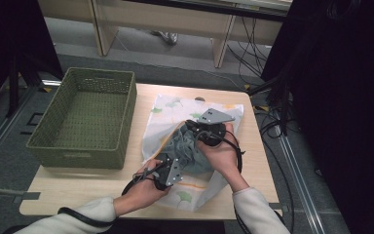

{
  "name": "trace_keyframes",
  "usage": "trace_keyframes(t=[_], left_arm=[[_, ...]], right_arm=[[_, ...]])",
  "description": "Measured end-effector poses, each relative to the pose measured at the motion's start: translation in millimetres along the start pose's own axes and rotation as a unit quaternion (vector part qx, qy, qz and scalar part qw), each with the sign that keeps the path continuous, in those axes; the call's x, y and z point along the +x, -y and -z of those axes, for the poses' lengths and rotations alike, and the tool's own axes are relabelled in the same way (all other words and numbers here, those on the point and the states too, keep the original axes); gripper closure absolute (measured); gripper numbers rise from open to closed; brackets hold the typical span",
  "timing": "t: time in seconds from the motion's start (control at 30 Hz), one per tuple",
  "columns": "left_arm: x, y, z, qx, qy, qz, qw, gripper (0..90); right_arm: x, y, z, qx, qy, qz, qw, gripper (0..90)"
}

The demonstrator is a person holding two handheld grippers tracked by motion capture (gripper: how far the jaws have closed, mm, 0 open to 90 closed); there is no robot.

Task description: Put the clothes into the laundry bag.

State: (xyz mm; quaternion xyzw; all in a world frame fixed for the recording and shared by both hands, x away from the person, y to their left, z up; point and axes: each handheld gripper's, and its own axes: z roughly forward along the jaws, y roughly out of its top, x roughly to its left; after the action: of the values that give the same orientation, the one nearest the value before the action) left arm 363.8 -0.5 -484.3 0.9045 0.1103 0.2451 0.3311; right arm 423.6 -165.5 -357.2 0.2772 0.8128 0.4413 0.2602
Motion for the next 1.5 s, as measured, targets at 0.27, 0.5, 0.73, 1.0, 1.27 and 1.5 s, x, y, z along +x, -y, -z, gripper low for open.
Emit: trace_keyframes(t=[0.27,0.5,0.73,1.0,1.27,1.5], left_arm=[[7.6,1.3,-34.8,0.07,-0.028,0.003,0.9971,85.9],[25.1,2.5,-34.7,0.082,-0.076,0.029,0.9933,84.2],[23.7,-3.5,3.1,0.028,-0.05,0.058,0.9967,76.9],[43.4,-13.2,51.4,-0.069,-0.172,0.078,0.9796,51.1],[64.4,-3.9,17.0,-0.027,-0.161,0.07,0.9842,60.0],[58.6,0.1,24.3,0.001,-0.132,0.045,0.9902,87.6]], right_arm=[[2.0,0.6,-0.7,0.002,-0.003,0.002,1.0,88.2],[-0.1,1.7,0.5,0.003,-0.002,0.001,1.0,88.1],[-1.2,6.4,0.2,0.014,-0.009,0.001,0.9999,88.2],[-0.7,9.0,0.5,0.022,-0.009,0.005,0.9997,88.3],[2.2,11.7,0.3,0.032,-0.017,0.007,0.9993,88.4],[0.1,27.3,6.3,0.055,-0.028,0.014,0.998,88.6]])
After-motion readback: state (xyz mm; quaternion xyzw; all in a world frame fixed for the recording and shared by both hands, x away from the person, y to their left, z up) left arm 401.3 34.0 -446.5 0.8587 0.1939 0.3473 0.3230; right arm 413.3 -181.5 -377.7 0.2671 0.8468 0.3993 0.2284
